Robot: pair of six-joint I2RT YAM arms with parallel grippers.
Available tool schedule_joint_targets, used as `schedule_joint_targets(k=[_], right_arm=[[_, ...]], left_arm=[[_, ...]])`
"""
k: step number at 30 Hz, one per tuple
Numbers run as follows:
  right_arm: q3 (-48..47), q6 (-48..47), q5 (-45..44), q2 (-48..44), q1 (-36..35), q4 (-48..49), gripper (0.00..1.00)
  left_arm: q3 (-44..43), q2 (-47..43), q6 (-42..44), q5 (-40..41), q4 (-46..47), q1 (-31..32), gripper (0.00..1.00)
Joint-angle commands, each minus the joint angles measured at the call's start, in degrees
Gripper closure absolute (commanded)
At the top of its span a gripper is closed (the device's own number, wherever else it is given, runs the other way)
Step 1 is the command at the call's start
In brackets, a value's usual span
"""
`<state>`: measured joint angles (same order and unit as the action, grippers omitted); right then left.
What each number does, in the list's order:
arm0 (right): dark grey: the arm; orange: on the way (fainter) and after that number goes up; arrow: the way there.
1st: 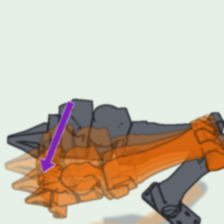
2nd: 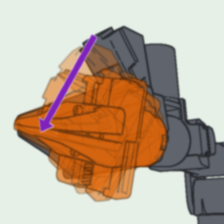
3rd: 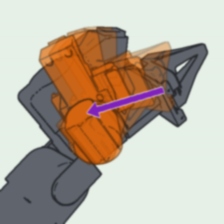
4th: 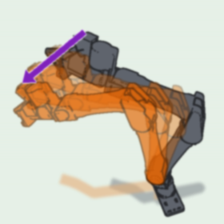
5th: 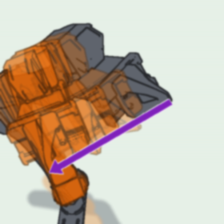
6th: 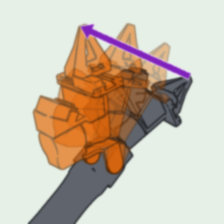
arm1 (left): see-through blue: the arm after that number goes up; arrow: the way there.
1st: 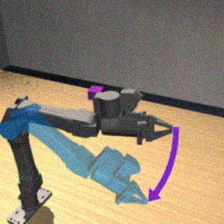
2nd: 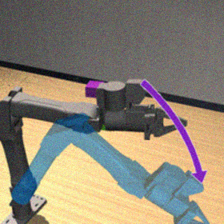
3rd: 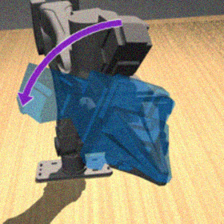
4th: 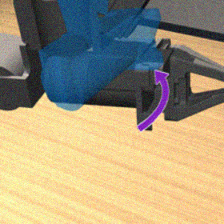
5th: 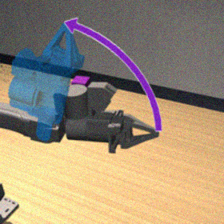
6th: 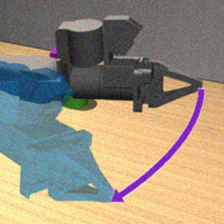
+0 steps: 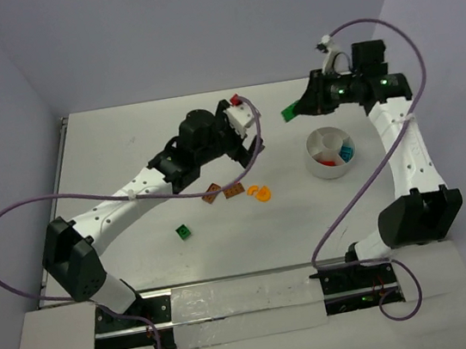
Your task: Sort the legos into containers by color
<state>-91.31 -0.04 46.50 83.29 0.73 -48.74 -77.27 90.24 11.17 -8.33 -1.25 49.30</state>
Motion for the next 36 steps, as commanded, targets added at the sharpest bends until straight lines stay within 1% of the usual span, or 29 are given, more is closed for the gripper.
schedule_joint_targets(k=[1,2,5,6,8,9,13,15,17,22,29,31,32,36], right_arm=[[-13.71,-17.44,-5.6,4.94,9.68,-13.18,1.0],[-17.6,-23.83,-8.05,7.43,11.02,-18.84,1.0],[-19.75,-33.49,-11.99,11.14,13.09,-25.22,1.0],[-19.78,-35.33,-12.13,11.58,13.39,-25.74,1.0],[-17.68,-38.71,-17.25,12.83,13.69,-25.37,1.0],[-17.18,-39.49,-18.44,13.46,13.69,-24.69,1.0],[-17.38,-40.97,-22.33,17.51,13.69,-24.44,1.0],[-17.3,-41.0,-23.93,18.74,13.77,-23.22,1.0],[-17.33,-41.15,-25.1,19.81,13.66,-21.85,0.99],[-19.31,-42.48,-26.91,23.91,13.69,-20.91,0.97],[-21.14,-43.2,-26.56,27.82,13.69,-19.9,0.94],[-21.95,-43.2,-26.09,28.82,13.58,-19.92,0.92],[-22.18,-43.2,-25.99,29.07,13.5,-19.99,0.91],[-22.02,-43.36,-25.51,30.13,13.01,-19.9,0.86]], left_arm=[[-5.35,-3.33,-6.6,-4.68,-7.5,-5.93,0.01],[-6.04,-3.24,-7.12,-5.66,-8.76,-7.26,0.01],[-5.4,-3.39,-7.56,-6.49,-11.01,-9.23,0.01],[-5.12,-3.48,-7.49,-6.45,-11.36,-9.61,0.01],[-5.6,-2.77,-7.47,-6.32,-13.46,-10.6,0.01],[-6.6,-1.87,-7.8,-6.41,-15.21,-11.23,0.01],[-8.57,0.4,-10.78,-8.07,-18.32,-14.11,0.01],[-7.99,0.35,-13.53,-8.66,-18.0,-15.45,0.01],[-6.95,-0.39,-14.12,-9.16,-17.56,-16.76,0.01],[-5.3,-1.43,-12.57,-9.74,-18.55,-17.83,0.01],[-5.52,-1.12,-11.78,-9.08,-19.75,-17.93,0.01],[-5.81,-0.84,-11.31,-8.68,-20.27,-18.12,0.01],[-5.89,-0.74,-9.75,-8.52,-20.59,-18.19,0.01],[-5.89,-0.34,-9.18,-8.05,-21.57,-18.6,0.01]])
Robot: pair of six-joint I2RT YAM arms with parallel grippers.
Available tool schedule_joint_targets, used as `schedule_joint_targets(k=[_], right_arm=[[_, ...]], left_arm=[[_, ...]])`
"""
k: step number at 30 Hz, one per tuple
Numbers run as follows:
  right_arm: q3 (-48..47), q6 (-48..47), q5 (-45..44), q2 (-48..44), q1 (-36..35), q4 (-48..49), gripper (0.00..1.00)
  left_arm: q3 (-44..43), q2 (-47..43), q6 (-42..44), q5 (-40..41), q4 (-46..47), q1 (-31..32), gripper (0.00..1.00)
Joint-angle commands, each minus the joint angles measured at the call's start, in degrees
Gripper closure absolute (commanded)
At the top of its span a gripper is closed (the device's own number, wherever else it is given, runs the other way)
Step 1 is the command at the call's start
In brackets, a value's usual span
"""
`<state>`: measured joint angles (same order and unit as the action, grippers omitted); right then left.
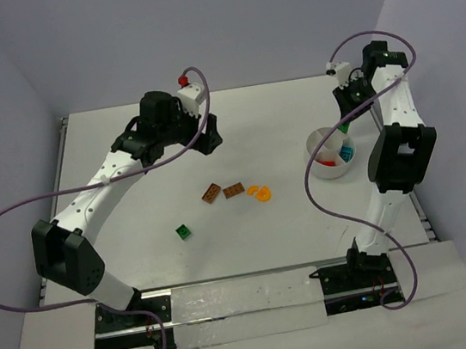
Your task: Sort the legos into containers by color
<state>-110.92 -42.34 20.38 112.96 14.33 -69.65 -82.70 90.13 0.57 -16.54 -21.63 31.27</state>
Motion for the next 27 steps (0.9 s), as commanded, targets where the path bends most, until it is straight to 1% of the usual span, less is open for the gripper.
schedule_joint_targets(k=[1,6,7,10,12,14,16,18,20,21,23,24,26,27], right_arm=[[-2.24,-1.15,0.69,0.64,-0.83,1.07,0.85],[-1.35,-1.44,0.8,1.14,-1.78,0.93,0.8],[-1.04,-1.5,0.8,1.27,-1.84,0.99,0.78],[-0.56,-1.25,0.5,1.45,-2.19,1.39,0.65],[-0.73,-1.17,0.45,1.77,-2.36,1.26,0.61],[-0.73,-1.03,0.45,1.89,-2.53,0.96,0.54],[-0.53,-0.87,0.42,1.77,-2.61,1.0,0.5],[-0.63,-0.37,0.69,1.49,-2.78,1.0,0.47],[-1.04,0.34,1.06,0.93,-3.03,0.97,0.44],[-1.8,0.63,1.22,0.74,-3.21,0.72,0.41],[-4.18,1.35,1.88,0.39,-3.76,-0.37,0.37],[-5.83,1.95,2.42,0.1,-4.1,-1.16,0.32],[-8.3,3.05,3.19,-0.26,-4.48,-2.16,0.23],[-9.73,3.98,3.57,-0.48,-4.75,-2.83,0.2]], left_arm=[[-0.38,-0.28,1.52,0.4,-1.56,-0.74,0.01],[0.09,-0.28,3.54,-0.01,-4.31,-2.0,0.01],[0.15,-0.16,3.9,-0.55,-5.28,-2.43,0.01],[0.91,-0.4,5.49,-3.09,-8.18,-3.96,0.01],[2.0,-1.3,7.72,-5.89,-10.32,-5.04,0.01],[5.3,-3.53,11.2,-9.49,-12.62,-6.79,0.01],[7.3,-5.33,13.44,-12.19,-13.78,-8.12,0.02],[10.3,-7.07,18.64,-14.87,-16.35,-9.14,0.05],[11.97,-9.38,26.11,-17.37,-19.18,-9.56,0.06],[13.24,-10.3,28.96,-18.67,-21.34,-9.56,0.06],[16.68,-12.89,40.21,-19.91,-25.35,-9.65,0.06],[18.76,-14.83,46.27,-20.45,-26.78,-9.63,0.06],[21.22,-16.92,54.74,-20.86,-31.66,-9.56,0.06],[22.71,-18.25,60.7,-21.03,-33.17,-9.56,0.07]])
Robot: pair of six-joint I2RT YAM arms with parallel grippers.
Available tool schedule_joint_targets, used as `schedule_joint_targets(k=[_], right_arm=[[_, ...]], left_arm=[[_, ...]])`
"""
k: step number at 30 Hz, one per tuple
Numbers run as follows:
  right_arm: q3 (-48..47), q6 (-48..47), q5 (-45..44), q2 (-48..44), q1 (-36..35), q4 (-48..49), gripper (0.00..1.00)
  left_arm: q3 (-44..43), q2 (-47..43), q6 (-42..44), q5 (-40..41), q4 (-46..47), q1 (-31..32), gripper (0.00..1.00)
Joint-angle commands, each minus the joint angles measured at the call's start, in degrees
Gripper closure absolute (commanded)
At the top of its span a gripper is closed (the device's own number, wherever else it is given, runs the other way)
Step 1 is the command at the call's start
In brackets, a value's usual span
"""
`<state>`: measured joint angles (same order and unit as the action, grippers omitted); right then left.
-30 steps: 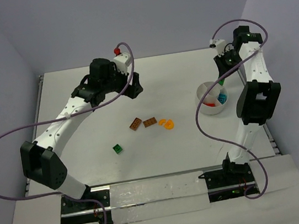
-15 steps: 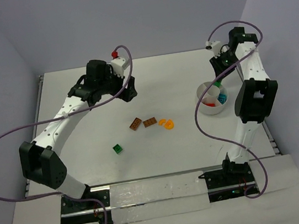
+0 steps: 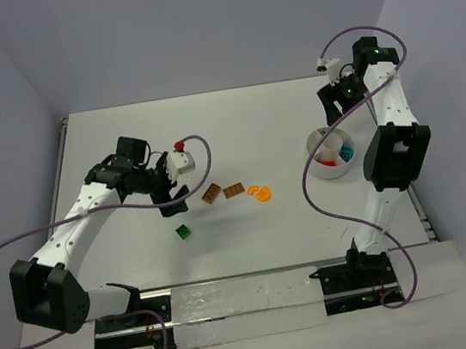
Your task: Sort the legos into containers by color
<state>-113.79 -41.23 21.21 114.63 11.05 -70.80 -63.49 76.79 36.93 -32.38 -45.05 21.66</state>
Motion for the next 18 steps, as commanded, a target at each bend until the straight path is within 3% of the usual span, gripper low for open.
schedule_joint_targets(k=[1,7,12,18], right_arm=[[-8.42,3.61,3.18,-2.3,-1.73,-2.4,0.18],[-13.87,6.86,4.54,-3.6,-3.24,-6.07,0.16],[-12.63,9.07,4.8,-6.75,-3.67,-6.53,0.0],[-9.28,10.74,5.4,-10.25,-3.67,-5.4,0.0]], left_arm=[[5.12,-5.59,28.95,-5.2,-11.01,0.05,0.07],[9.61,-2.29,40.87,-5.24,-12.17,0.03,0.12],[7.34,2.88,34.57,-4.39,-8.67,0.05,0.1],[13.24,2.25,40.22,-2.63,-4.76,0.05,0.1]])
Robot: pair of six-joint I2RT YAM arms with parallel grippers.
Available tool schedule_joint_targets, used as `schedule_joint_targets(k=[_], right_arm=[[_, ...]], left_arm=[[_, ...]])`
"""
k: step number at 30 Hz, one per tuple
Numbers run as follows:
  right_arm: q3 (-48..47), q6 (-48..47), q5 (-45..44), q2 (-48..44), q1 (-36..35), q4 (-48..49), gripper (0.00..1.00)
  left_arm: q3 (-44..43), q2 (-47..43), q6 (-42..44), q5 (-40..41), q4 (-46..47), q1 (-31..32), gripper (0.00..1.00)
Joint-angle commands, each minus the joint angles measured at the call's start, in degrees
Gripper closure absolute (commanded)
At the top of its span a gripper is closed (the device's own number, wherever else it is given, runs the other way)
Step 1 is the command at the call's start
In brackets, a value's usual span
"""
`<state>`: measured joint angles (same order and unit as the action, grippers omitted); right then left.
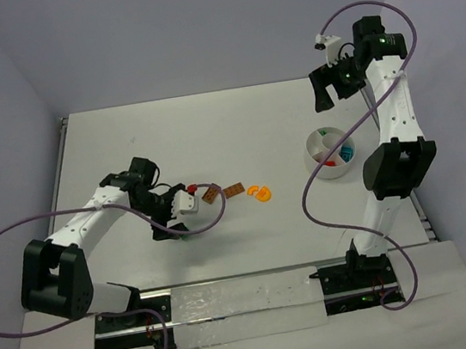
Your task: Sort the legos into containers by color
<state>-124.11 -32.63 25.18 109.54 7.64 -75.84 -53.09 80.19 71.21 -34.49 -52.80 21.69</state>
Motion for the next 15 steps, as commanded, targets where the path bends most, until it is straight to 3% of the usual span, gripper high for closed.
schedule_joint_targets(k=[1,15], right_arm=[[0.9,2.27,1.5,-5.27,-0.26,-0.52,0.0],[-0.28,2.63,0.45,-5.45,-0.26,-2.67,0.0]], left_arm=[[3.44,-1.01,7.05,-0.54,3.74,0.02,0.1],[2.35,7.09,12.44,-0.08,8.09,1.63,0.12]])
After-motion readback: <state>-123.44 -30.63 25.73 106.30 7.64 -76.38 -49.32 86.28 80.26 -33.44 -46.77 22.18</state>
